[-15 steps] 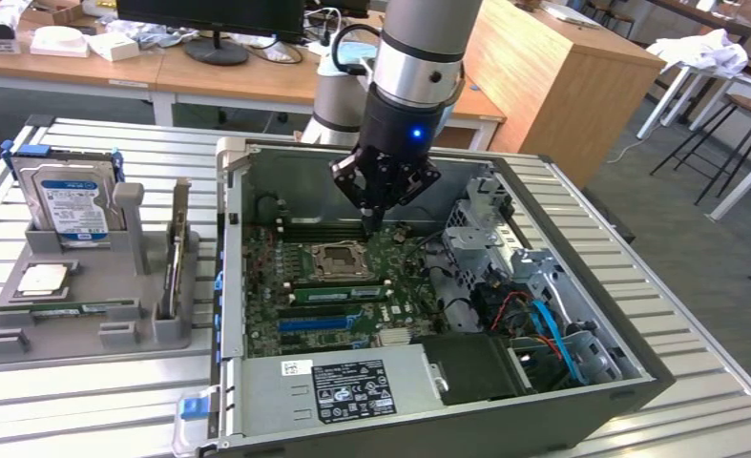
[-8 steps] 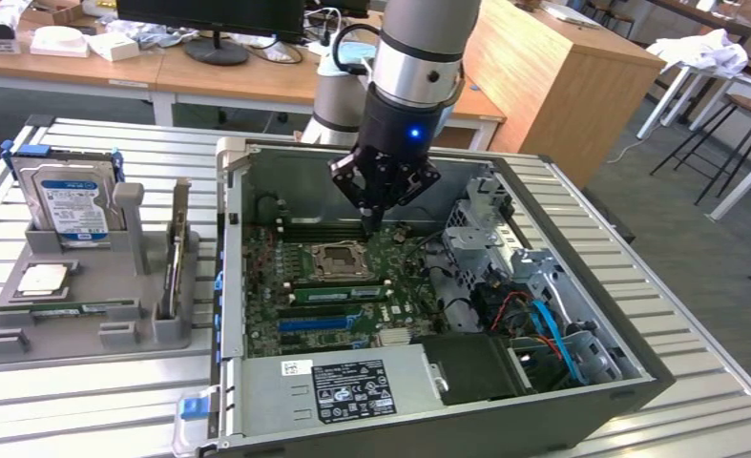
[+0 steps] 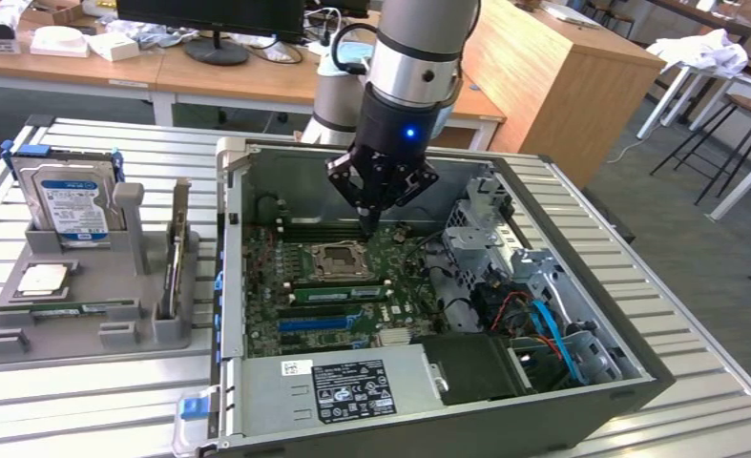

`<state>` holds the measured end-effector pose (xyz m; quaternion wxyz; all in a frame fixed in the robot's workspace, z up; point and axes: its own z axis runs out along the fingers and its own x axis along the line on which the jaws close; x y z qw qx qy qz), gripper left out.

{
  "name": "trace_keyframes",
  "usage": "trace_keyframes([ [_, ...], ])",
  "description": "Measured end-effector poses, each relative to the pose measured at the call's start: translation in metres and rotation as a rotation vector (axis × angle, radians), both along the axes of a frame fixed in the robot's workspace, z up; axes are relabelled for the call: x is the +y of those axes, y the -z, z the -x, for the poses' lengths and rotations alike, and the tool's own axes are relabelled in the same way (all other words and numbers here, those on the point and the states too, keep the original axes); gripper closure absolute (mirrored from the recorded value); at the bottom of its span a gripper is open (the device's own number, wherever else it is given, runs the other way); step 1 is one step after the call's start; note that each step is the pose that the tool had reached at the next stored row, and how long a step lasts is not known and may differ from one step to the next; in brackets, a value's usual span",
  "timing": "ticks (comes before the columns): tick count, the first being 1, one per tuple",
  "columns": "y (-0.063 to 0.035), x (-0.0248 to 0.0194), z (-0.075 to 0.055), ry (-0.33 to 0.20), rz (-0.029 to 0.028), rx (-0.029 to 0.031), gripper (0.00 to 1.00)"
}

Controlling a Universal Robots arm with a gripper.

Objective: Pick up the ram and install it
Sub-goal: 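Press down the ram until it locks into place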

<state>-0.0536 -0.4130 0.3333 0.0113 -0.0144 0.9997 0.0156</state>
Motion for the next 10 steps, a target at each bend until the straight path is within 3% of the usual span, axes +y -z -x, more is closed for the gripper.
trace_keyframes([
  [10, 0.0006, 0.0, 0.0058, 0.038, 0.0002, 0.0001, 0.9],
])
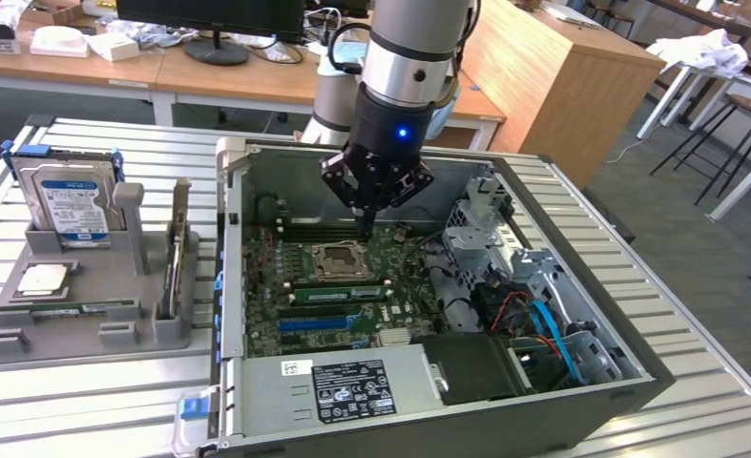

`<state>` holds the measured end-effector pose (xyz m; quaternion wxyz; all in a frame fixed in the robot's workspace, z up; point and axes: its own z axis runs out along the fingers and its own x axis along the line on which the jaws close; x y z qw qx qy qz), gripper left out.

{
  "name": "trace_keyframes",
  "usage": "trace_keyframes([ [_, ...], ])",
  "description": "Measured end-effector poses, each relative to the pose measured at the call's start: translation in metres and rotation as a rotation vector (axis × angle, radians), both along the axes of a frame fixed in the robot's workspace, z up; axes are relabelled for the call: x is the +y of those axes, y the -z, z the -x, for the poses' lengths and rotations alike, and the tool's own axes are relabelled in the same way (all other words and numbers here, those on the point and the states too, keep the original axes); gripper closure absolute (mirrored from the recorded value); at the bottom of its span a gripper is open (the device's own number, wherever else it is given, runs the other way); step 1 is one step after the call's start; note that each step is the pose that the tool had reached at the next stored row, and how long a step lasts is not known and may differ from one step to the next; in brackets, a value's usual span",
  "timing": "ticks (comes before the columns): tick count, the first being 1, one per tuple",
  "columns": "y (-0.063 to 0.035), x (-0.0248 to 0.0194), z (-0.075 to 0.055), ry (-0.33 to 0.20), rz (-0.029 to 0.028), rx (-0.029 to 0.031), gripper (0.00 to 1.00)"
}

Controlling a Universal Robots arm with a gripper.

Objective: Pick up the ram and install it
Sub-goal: 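Press down the ram until it locks into place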

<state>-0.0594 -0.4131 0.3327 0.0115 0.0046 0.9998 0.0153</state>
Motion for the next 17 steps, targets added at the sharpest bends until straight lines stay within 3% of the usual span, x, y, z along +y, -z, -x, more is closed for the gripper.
trace_keyframes([
  [4, 0.0001, 0.0, 0.0, 0.0, 0.0001, 0.0, 0.9],
  [9, 0.0001, 0.0, -0.0005, 0.0, -0.0001, 0.009, 0.9],
  [17, 0.0001, 0.0, -0.0014, 0.0, 0.0, 0.01, 0.9],
])
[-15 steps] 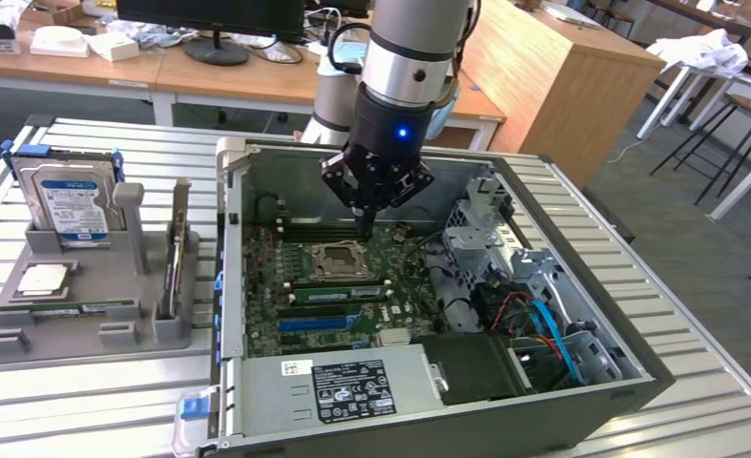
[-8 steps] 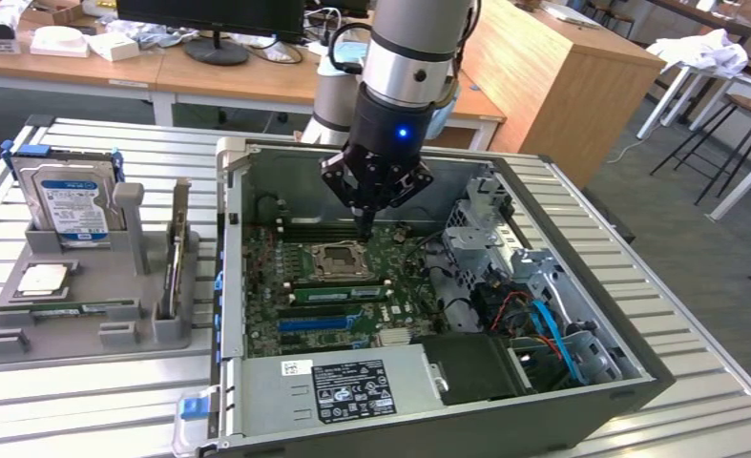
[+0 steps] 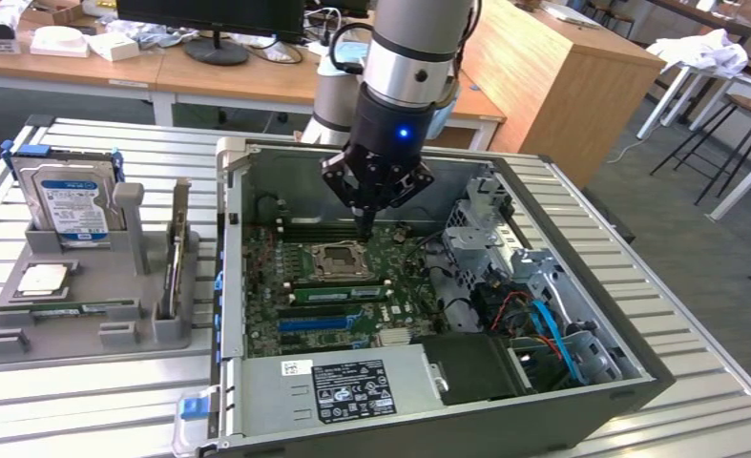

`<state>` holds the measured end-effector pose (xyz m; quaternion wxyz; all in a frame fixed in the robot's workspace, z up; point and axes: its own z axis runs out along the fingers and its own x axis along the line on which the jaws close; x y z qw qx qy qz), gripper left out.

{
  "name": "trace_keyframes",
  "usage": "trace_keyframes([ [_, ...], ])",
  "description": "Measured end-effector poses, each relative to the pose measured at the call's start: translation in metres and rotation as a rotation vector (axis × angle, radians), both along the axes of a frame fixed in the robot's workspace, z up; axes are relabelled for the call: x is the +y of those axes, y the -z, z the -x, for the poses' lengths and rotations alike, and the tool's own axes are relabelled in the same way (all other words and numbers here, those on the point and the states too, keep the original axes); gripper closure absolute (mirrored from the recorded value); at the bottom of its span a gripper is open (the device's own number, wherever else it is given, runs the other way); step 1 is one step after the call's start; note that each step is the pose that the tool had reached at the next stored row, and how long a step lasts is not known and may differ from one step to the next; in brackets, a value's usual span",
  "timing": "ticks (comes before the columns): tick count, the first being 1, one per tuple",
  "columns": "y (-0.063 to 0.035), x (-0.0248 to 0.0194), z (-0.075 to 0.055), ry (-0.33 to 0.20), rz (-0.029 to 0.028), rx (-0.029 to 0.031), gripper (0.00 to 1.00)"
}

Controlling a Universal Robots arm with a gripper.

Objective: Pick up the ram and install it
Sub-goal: 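Press down the ram until it locks into place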

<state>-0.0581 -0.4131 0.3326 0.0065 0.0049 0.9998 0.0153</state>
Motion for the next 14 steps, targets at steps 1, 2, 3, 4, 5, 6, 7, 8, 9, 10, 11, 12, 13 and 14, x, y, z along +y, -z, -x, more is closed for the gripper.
trace_keyframes([
  [1, 0.0001, 0.0, -0.0004, 0.0, -0.0001, 0.0, 0.9],
  [2, 0.0001, 0.0, -0.0008, 0.0, 0.0, 0.0, 0.9],
  [3, 0.0001, 0.0, -0.0012, 0.0, 0.0, 0.0, 0.9],
  [4, 0.0001, 0.0, -0.0017, 0.0, 0.0, 0.0, 0.9],
  [5, 0.0001, 0.0, -0.0022, 0.0, 0.0, 0.0, 0.9],
  [6, 0.0002, 0.0, -0.0026, 0.0, 0.0, 0.0, 0.9],
  [7, 0.0002, 0.0, -0.0029, 0.0, 0.0, 0.0, 0.9],
  [8, 0.0002, 0.0, -0.0033, 0.0, 0.0, 0.0, 0.9],
  [9, 0.0003, 0.0, -0.0036, 0.0, -0.0001, 0.0, 0.9],
  [10, 0.0004, 0.0, -0.0038, 0.0, -0.0001, 0.0, 0.9],
  [11, 0.0004, 0.0, -0.0038, 0.0, 0.0, 0.0, 0.9],
  [12, 0.0004, 0.0, -0.0038, 0.0, 0.0, 0.0, 0.9],
  [13, 0.0004, 0.0, -0.0038, 0.0, 0.0, 0.0, 0.9],
  [14, 0.0004, 0.0, -0.0039, 0.0, 0.0, 0.0, 0.9],
])
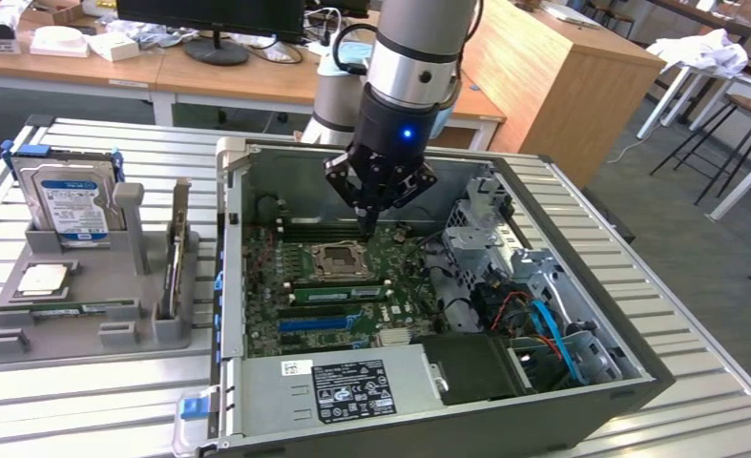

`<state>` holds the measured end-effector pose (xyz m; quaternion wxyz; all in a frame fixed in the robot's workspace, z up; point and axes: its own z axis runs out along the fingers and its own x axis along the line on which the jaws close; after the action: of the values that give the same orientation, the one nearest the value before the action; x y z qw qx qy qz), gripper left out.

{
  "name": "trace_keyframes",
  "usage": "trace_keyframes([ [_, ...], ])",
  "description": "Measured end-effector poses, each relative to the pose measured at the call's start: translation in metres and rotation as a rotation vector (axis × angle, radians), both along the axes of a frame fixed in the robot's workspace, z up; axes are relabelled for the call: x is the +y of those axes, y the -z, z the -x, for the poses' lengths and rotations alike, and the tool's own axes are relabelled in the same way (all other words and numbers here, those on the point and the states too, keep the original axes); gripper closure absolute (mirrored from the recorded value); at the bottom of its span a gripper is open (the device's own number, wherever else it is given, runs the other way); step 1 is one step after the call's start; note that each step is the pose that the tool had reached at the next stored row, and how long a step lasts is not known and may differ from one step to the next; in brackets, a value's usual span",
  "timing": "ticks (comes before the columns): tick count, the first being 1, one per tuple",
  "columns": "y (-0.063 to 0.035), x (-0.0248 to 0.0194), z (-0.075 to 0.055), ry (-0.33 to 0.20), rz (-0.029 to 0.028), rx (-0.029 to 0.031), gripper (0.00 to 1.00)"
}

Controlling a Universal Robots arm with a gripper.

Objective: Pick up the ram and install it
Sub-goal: 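Press down the ram until it locks into place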

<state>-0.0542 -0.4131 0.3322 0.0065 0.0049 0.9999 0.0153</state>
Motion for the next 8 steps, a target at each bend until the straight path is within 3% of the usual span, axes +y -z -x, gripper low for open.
trace_keyframes([
  [8, -0.0005, 0.0, -0.0001, -0.001, 0.0016, 0.0034, 0.9],
])
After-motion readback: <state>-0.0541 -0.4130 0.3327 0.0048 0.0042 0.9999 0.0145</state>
